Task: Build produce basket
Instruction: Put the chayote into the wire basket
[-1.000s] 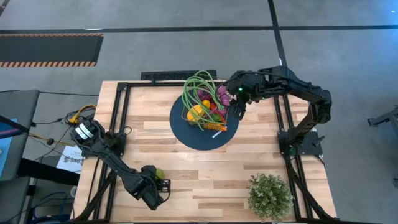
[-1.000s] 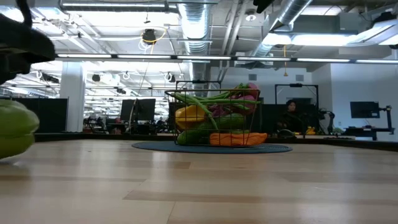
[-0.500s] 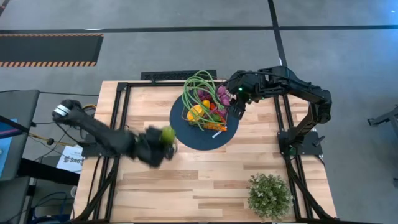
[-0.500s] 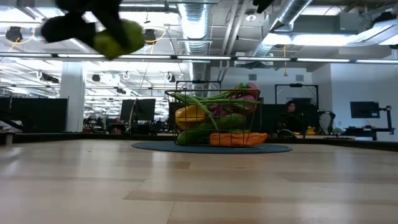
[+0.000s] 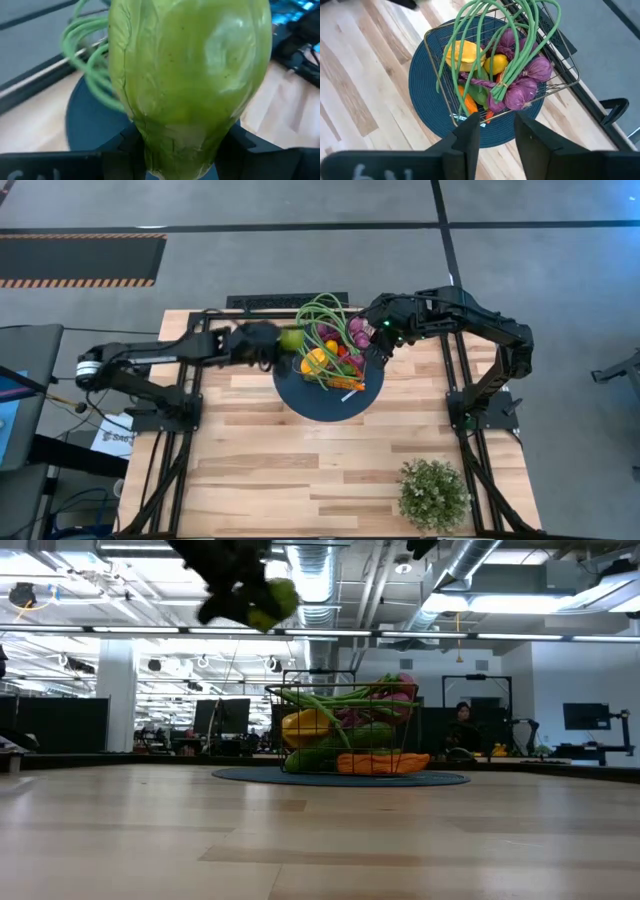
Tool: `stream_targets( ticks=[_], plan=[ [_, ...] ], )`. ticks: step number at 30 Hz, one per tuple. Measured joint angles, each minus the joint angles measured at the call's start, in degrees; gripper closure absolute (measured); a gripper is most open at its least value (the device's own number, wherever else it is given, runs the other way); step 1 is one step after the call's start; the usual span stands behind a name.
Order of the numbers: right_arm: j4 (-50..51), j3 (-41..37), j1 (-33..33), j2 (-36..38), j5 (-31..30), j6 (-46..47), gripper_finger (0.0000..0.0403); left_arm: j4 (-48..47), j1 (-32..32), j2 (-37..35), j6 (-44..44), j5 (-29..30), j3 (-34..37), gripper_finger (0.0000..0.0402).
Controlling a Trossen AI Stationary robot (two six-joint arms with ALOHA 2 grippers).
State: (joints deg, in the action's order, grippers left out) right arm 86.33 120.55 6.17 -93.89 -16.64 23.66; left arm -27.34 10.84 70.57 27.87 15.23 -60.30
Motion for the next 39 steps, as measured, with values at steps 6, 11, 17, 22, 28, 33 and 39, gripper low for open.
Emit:
stream_targets(
  ticks=[6,11,17,22,28,33,39],
  plan=[
    [-0.2,0.0,0.0,0.0,-0.1,3.47,0.0298,10.29,6.72,8.12,-8.04,-10.87,0.01,0.026],
    [-0.26,0.0,0.0,0.0,-0.16,5.19,0.0316,13.55,8.78,16.17,-11.16,-18.51,-1.81,0.026],
    [-0.3,0.0,-0.02,0.0,-0.18,6.39,0.0321,11.43,8.62,24.78,-18.31,-19.48,-11.67,0.026],
    [-0.29,0.0,-0.02,0.0,-0.16,6.51,0.0321,3.22,9.64,32.52,-23.29,-18.78,-23.33,0.026],
    [-0.04,0.0,-0.15,0.0,-0.11,6.5,0.0321,-13.37,10.44,40.97,-29.15,-15.02,-35.16,0.026],
    [0.44,0.0,-0.2,0.0,0.01,6.35,0.0321,-17.88,10.44,43.11,-30.22,-13.28,-37.02,0.026],
    [0.89,0.0,-0.54,0.0,0.19,5.81,0.0321,-18.74,10.3,43.1,-27.53,-13.26,-37.06,0.0259]
  ],
)
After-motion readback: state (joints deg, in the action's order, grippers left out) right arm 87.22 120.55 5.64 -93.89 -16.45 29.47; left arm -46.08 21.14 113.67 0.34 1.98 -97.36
